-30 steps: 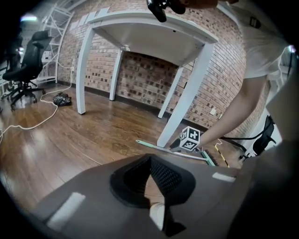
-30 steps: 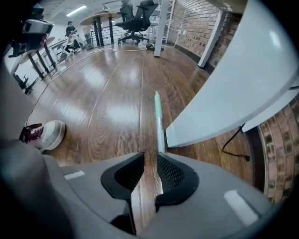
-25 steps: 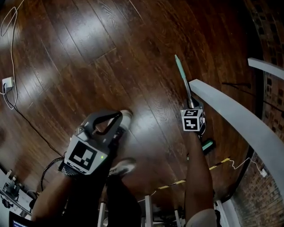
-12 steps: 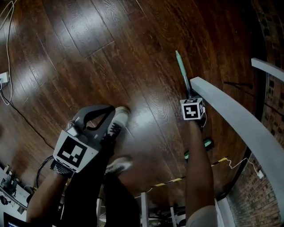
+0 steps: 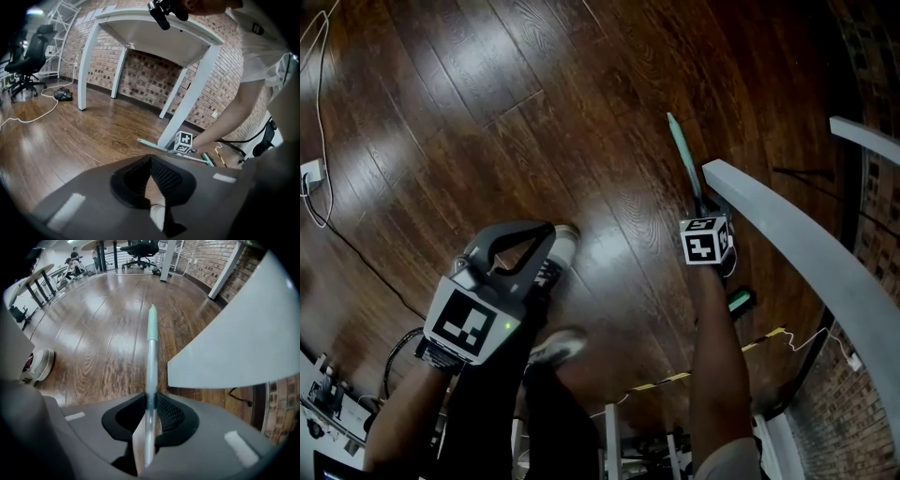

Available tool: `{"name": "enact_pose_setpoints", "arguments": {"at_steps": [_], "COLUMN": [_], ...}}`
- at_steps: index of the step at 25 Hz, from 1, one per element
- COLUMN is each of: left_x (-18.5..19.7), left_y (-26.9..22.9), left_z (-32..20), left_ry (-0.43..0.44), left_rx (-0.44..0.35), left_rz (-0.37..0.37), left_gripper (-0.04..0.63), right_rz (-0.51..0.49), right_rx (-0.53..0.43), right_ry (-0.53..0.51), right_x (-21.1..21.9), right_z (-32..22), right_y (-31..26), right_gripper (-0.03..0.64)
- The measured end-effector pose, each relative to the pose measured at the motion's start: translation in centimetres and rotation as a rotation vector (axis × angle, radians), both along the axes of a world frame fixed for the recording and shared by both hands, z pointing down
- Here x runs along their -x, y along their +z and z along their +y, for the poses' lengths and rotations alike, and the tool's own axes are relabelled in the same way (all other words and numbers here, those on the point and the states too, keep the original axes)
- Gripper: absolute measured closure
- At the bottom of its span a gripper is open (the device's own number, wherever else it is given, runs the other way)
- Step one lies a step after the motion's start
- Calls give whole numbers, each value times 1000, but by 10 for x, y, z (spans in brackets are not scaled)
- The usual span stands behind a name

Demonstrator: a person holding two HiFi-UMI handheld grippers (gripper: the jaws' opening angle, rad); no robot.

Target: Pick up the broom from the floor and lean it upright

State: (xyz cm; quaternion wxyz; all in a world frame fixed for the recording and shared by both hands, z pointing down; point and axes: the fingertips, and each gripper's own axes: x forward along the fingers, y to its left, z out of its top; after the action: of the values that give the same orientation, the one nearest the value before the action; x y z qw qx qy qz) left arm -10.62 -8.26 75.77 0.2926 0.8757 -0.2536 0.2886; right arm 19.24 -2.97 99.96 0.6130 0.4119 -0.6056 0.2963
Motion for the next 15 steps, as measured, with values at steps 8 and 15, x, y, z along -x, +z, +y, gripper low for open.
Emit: {"name": "enact_pose_setpoints", "arguments": {"at_steps": [8, 15], "left_x": [-4, -36], "left_y": [-48, -115], "left_z": [-16, -32], "left_ry": [-4, 123], "left_rx": [-20, -165], "left_rz": [33, 97], "left_gripper": [594, 594], "right_rz": [-15, -101], "right_rx": [-145, -255], "right_ry": [-10, -28], "right_x": [20, 37], "right_z": [12, 9], "right_y": [-98, -193], "right_gripper": [528, 528]}}
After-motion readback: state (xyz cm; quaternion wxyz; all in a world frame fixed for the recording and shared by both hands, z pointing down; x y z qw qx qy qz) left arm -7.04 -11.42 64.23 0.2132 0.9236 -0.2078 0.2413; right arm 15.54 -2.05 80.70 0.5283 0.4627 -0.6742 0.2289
